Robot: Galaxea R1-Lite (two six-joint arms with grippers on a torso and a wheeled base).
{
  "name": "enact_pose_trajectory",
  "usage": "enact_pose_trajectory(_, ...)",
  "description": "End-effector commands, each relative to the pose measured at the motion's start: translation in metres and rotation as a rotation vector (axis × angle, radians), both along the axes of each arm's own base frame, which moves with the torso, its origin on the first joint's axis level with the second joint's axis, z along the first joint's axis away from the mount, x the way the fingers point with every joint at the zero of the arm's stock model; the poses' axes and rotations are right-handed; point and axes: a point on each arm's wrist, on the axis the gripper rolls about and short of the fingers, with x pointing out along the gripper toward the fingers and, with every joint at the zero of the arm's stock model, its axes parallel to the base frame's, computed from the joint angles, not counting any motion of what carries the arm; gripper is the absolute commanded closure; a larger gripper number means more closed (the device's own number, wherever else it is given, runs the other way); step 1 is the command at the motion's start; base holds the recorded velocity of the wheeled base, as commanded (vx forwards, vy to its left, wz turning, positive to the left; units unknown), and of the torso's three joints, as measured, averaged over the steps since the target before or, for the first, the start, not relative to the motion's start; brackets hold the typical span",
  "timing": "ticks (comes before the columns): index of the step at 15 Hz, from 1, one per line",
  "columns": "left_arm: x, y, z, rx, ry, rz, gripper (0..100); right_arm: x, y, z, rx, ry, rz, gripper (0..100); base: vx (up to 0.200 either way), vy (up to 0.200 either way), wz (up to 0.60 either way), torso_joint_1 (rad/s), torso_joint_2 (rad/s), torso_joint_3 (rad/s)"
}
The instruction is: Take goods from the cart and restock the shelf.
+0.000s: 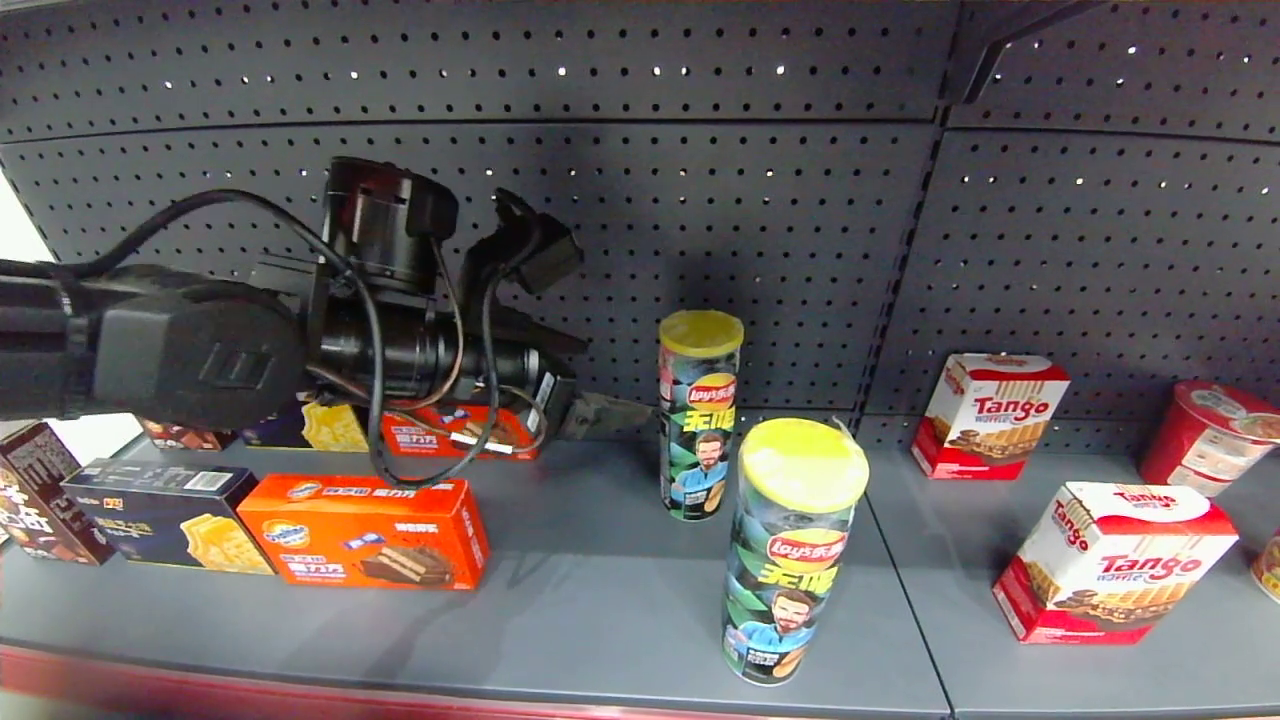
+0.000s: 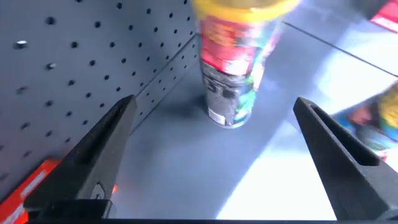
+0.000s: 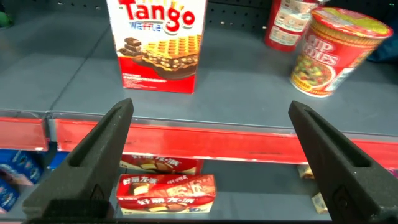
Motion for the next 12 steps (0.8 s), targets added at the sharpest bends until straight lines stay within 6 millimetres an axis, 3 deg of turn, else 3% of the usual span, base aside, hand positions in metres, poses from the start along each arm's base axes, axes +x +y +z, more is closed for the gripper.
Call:
enact_pose_trajectory(1,-0.027,0.012,0.016,-0.01,-0.034,0.013,0,0.0,0.0,0.0,0.001,0.001,0.002,0,0.0,0.0,0.0,0.0,0.0,0.0)
enact_pose_trajectory(4,-0.066,0.03,0.021,-0.008,-0.048,0.036,0,-0.001,0.0,0.011,-0.001,-0.019,0.002,0,0.0,0.0,0.0,0.0,0.0,0.0)
enact_pose_trajectory(6,-0.091,0.041,0.019,0.016,-0.06,0.088,0,0.002,0.0,0.077,0.041,-0.034,0.124,0,0.0,0.0,0.0,0.0,0.0,0.0)
enact_pose_trajectory(8,-0.103,0.047,0.022,0.038,-0.088,0.159,0,0.012,0.002,0.123,0.048,-0.052,0.242,0,0.0,0.0,0.0,0.0,0.0,0.0)
enact_pose_trajectory(10,-0.115,0.053,0.021,0.059,-0.103,0.213,0,0.027,0.006,0.142,0.034,-0.022,0.322,0,0.0,0.0,0.0,0.0,0.0,0.0)
enact_pose_trajectory(12,-0.123,0.058,0.02,0.081,-0.119,0.274,0,0.037,0.01,0.14,0.017,0.029,0.317,0,0.0,0.0,0.0,0.0,0.0,0.0)
